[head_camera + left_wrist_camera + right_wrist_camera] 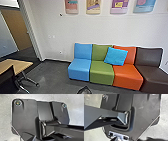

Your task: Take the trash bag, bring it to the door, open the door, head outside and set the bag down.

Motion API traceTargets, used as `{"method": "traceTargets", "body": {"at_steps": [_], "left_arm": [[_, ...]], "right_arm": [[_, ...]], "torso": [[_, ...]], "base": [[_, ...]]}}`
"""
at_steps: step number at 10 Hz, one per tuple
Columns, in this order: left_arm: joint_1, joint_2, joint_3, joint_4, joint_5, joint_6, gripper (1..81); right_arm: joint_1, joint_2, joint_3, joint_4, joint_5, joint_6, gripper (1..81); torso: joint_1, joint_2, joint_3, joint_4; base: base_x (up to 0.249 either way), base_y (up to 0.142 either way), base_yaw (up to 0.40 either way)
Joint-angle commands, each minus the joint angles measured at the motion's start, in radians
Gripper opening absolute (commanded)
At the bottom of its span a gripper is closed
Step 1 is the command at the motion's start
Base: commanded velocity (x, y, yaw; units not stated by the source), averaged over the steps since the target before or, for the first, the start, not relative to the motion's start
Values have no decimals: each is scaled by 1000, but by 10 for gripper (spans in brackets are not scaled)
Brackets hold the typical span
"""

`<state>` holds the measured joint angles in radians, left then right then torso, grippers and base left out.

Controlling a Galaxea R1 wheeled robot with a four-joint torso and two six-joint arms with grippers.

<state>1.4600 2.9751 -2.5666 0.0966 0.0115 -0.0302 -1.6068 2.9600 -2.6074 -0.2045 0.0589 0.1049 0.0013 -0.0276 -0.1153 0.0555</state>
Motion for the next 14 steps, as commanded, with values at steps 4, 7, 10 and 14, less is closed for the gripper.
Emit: {"method": "traceTargets", "body": {"at_steps": [4, 7, 10, 14], "left_arm": [[-45, -5, 3, -5, 58, 0, 811], [-45, 3, -18, -6, 58, 0, 811], [-45, 9, -18, 0, 58, 0, 811], [-45, 9, -18, 3, 58, -2, 811]], "right_arm": [[29, -2, 11, -1, -53, 9, 811], [27, 0, 9, -4, -53, 9, 811], [27, 4, 8, -10, -54, 7, 811], [33, 4, 6, -9, -54, 7, 811]], "torso": [[0, 0, 0, 0], [0, 0, 0, 0], [0, 0, 0, 0], [0, 0, 0, 0]], "base": [[98, 0, 0], [98, 0, 0], [98, 0, 0], [98, 0, 0]]}}
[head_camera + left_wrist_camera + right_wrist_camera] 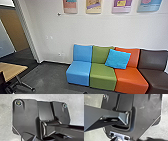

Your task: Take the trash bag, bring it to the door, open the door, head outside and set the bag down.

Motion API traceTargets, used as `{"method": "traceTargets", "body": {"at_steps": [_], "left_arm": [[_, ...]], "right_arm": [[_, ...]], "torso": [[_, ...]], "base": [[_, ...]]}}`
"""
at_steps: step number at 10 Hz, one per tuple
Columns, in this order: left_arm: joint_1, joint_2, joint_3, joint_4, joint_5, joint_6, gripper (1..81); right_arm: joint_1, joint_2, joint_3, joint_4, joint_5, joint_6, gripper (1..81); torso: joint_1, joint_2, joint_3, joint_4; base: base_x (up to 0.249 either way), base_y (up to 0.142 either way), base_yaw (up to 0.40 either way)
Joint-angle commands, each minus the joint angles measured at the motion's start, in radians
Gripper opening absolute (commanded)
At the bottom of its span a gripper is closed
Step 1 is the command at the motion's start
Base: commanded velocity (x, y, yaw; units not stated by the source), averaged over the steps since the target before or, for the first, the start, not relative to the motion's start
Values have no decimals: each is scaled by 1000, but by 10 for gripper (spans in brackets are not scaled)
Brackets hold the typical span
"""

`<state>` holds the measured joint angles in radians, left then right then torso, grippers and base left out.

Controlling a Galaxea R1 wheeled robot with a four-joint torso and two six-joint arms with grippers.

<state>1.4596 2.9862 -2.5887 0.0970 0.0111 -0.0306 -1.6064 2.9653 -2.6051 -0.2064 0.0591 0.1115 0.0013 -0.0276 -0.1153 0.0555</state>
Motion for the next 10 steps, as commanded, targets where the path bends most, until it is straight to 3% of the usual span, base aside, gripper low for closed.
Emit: {"method": "traceTargets", "body": {"at_steps": [1, 10], "left_arm": [[-44, -2, 4, 3, 58, 0, 811], [-44, -5, 4, -3, 58, 0, 811]], "right_arm": [[35, -1, 4, -7, -55, 0, 811], [32, -4, 4, -5, -55, 0, 811]], "torso": [[0, 0, 0, 0], [0, 0, 0, 0]], "base": [[98, 0, 0], [98, 0, 0]]}}
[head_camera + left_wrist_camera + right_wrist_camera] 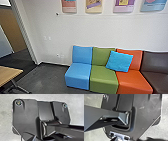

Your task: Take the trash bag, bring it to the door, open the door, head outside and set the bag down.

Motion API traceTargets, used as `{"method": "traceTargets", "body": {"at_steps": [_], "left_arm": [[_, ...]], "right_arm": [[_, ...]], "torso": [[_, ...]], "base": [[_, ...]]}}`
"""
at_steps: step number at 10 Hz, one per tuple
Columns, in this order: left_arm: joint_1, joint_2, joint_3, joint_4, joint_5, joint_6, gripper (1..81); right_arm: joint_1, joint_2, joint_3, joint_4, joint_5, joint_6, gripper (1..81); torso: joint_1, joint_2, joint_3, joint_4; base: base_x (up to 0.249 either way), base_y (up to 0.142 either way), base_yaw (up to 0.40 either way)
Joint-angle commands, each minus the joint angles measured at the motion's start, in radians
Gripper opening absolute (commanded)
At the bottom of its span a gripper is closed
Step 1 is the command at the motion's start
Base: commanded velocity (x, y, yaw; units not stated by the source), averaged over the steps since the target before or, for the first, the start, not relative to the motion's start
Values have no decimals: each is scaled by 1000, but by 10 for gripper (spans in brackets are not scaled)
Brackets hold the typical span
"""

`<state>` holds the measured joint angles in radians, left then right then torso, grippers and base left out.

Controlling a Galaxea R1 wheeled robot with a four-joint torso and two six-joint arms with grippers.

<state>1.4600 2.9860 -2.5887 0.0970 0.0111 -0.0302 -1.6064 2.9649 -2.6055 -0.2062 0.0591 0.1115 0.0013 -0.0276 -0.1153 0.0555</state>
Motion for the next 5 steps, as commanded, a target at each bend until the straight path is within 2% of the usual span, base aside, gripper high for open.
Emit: {"method": "traceTargets", "body": {"at_steps": [1, 4, 5], "left_arm": [[-45, -7, 4, -2, 58, 0, 811], [-45, -7, 4, -3, 58, 0, 811], [-45, -8, 4, -5, 58, 0, 811]], "right_arm": [[32, -4, 4, -5, -55, 1, 811], [33, -4, 4, -1, -55, 0, 811], [33, -4, 4, 2, -55, 0, 811]], "torso": [[0, 0, 0, 0], [0, 0, 0, 0], [1, 0, 0, 0]], "base": [[93, 0, 0], [85, 0, 0], [0, 0, 0]]}}
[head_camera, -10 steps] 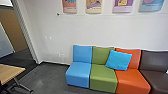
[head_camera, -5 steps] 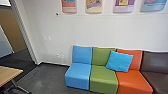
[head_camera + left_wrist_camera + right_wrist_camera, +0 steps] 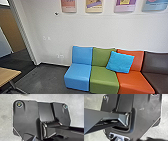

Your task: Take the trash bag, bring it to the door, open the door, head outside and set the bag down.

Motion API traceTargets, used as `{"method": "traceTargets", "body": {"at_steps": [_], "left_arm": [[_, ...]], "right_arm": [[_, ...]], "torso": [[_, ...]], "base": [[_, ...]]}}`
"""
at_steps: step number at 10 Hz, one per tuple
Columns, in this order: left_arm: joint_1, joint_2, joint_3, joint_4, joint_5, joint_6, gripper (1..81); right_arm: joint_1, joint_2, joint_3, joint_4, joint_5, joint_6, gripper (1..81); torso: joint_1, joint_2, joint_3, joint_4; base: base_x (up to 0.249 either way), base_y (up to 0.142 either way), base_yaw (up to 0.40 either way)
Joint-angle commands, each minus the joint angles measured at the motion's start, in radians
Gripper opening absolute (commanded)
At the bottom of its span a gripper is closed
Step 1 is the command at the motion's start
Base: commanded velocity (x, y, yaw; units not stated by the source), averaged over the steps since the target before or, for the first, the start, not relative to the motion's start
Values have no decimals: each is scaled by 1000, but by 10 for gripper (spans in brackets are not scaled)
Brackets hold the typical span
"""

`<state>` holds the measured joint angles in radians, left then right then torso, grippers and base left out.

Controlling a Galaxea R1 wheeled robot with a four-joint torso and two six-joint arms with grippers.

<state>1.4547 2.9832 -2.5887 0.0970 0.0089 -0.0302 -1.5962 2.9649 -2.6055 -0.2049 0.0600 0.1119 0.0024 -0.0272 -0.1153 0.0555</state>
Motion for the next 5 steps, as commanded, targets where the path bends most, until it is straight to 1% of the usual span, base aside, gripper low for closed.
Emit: {"method": "traceTargets", "body": {"at_steps": [1, 4, 5], "left_arm": [[-40, -6, 4, -5, 60, 0, 811], [-40, -6, 4, -5, 60, 0, 811], [-40, -18, 7, -7, 60, -4, 811]], "right_arm": [[23, -4, 4, 1, -55, 0, 811], [26, -4, 6, 7, -55, 2, 811], [28, -8, 16, 7, -55, 3, 811]], "torso": [[0, 0, 0, 0], [-1, 0, 0, 0], [-1, 0, 0, 0]], "base": [[0, 0, 0], [0, 0, 0], [0, 0, 0]]}}
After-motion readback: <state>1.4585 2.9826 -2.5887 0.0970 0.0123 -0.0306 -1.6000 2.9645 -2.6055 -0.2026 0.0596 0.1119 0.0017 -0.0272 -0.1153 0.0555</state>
